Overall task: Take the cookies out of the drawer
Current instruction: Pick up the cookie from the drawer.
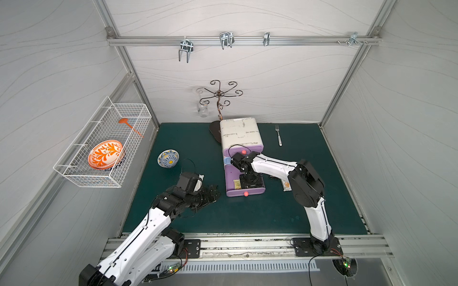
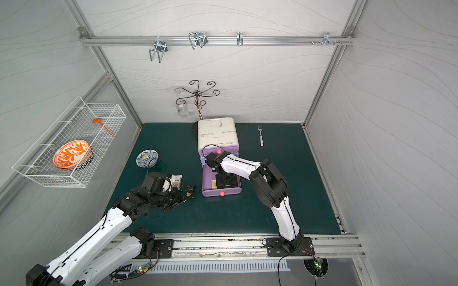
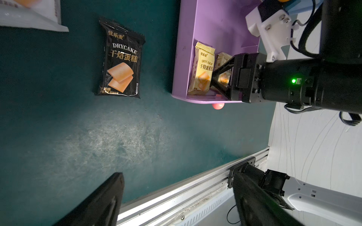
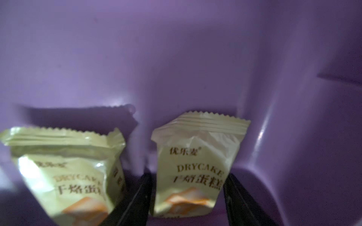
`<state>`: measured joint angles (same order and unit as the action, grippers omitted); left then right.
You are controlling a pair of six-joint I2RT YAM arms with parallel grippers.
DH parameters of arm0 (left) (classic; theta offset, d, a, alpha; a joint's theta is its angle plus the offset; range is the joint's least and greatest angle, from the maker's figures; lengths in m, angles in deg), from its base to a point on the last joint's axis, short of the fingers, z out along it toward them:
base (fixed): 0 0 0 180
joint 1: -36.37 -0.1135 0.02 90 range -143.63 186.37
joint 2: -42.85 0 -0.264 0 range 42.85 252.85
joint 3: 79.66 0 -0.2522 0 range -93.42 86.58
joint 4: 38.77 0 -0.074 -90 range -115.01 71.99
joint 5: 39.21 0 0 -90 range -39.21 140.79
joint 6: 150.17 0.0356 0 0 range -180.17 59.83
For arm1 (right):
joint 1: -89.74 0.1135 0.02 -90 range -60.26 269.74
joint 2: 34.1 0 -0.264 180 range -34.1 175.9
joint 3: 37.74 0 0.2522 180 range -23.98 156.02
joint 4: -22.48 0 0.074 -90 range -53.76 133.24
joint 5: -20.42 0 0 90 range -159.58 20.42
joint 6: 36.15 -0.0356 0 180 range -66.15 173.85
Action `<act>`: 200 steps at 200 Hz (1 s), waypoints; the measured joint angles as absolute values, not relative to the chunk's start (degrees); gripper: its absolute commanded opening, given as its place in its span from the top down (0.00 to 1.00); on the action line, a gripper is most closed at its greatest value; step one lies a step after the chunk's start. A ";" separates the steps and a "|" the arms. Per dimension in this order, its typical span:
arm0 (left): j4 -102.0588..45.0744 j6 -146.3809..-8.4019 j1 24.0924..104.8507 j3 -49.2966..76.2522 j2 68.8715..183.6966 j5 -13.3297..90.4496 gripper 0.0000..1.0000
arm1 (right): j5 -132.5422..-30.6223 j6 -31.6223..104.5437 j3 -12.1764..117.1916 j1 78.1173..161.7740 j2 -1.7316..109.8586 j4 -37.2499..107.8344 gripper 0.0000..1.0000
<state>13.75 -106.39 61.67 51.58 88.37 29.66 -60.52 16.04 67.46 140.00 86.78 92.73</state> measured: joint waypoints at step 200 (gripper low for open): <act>13.71 -105.80 61.67 51.58 90.23 30.69 0.08 | -58.29 19.85 68.83 138.93 79.92 93.76 0.63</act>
<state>13.71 -105.80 61.67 51.58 90.23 30.69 -58.29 19.85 68.83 138.93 79.92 93.76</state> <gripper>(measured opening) 0.918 0.367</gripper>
